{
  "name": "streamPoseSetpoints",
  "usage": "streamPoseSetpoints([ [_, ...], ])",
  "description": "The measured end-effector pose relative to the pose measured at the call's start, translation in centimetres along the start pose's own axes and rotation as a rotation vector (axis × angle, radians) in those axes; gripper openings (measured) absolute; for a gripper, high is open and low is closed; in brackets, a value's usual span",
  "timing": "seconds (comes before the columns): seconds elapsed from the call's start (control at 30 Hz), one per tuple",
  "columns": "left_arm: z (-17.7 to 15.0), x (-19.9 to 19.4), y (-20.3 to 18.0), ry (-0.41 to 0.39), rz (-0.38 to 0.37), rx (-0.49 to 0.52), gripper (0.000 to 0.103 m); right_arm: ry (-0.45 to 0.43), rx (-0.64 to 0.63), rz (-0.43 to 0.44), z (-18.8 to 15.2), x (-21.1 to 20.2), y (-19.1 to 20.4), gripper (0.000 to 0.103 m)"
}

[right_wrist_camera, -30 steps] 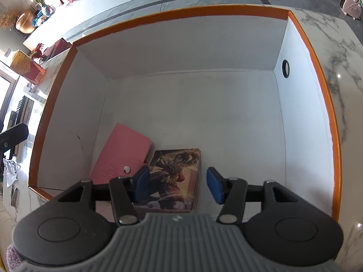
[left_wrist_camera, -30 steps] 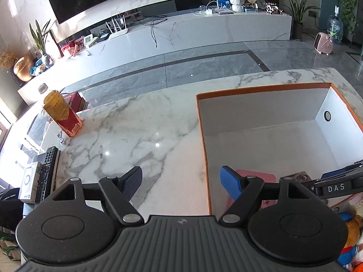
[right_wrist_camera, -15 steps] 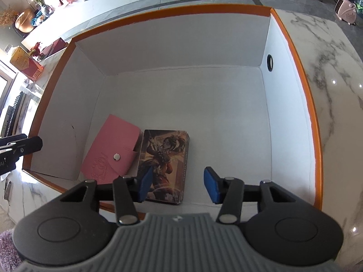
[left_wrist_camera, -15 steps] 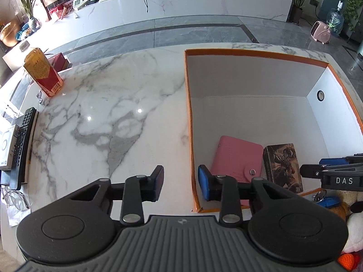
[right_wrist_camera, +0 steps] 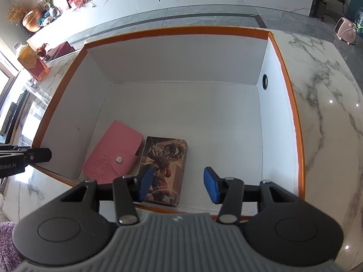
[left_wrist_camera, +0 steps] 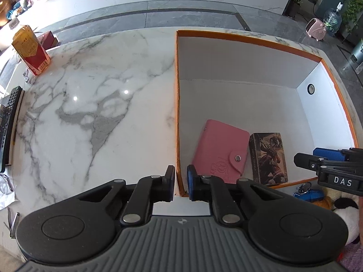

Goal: Organize objects

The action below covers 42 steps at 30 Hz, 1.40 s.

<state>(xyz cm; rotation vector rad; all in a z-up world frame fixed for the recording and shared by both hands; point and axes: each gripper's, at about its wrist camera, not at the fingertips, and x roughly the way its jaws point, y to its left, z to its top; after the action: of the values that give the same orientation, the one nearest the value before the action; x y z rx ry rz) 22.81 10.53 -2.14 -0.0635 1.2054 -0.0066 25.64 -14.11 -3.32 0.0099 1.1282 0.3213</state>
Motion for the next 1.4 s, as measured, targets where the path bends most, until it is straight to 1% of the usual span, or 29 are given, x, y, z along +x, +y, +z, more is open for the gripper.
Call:
streamPoseSetpoints([
  [0.07,0.1,0.1,0.1,0.01,-0.002,-0.005,0.011,-0.003,0.003,0.003,-0.2,0.0,0.0,0.052],
  [0.17,0.3,0.4,0.3,0.023,-0.009,-0.02,0.009,-0.008,0.001,0.006,-0.2,0.2,0.3,0.052],
  [0.37,-0.2,0.3,0.0,0.014,0.003,-0.007,0.008,-0.007,-0.005,0.018,-0.6,-0.2,0.0,0.052],
  [0.53,-1.6,-0.3,-0.4,0.019,0.014,0.007,0.008,0.031,-0.005,0.04,-1.0,-0.5,-0.4,0.052],
  [0.67,-3.3,-1.1,-0.8,0.012,0.026,0.023,0.01,0.048,-0.047,0.043,-1.6,-0.9,-0.1,0.052],
  [0.83,-4.0,-1.5,-0.3,0.003,-0.001,-0.009,0.012,0.072,-0.078,0.046,-1.3,-0.7,0.1,0.052],
  [0.87,-3.9,-1.5,-0.2,0.003,-0.008,-0.01,0.013,0.086,-0.073,0.056,-1.0,-0.4,0.0,0.051],
  [0.9,-3.8,-1.4,-0.1,-0.003,-0.015,-0.011,0.013,0.1,-0.069,0.064,-0.6,0.0,0.1,0.048],
  [0.93,-3.6,-1.4,0.0,-0.015,-0.018,-0.011,0.013,0.11,-0.066,0.065,-0.1,0.6,0.3,0.046],
  [1.07,-2.8,-1.3,0.2,-0.051,-0.014,-0.013,0.013,0.122,-0.068,0.033,1.1,2.3,0.7,0.046],
  [1.13,-2.6,-1.2,0.3,-0.06,-0.028,-0.012,0.013,0.147,-0.05,0.024,1.7,3.4,0.6,0.045],
  [1.2,-2.5,-1.0,0.3,-0.065,-0.027,-0.006,0.013,0.171,-0.021,0.019,1.9,4.3,0.2,0.044],
  [1.27,-2.5,-0.9,0.4,-0.07,-0.027,-0.002,0.013,0.205,0.028,0.032,2.2,5.2,-0.2,0.041],
  [1.33,-2.4,-0.8,0.5,-0.072,-0.032,0.0,0.013,0.248,0.081,0.057,2.6,6.2,-0.5,0.032],
  [1.4,-2.5,-0.9,0.6,-0.074,-0.035,0.004,0.013,0.268,0.107,0.075,2.9,6.8,-0.4,0.029],
])
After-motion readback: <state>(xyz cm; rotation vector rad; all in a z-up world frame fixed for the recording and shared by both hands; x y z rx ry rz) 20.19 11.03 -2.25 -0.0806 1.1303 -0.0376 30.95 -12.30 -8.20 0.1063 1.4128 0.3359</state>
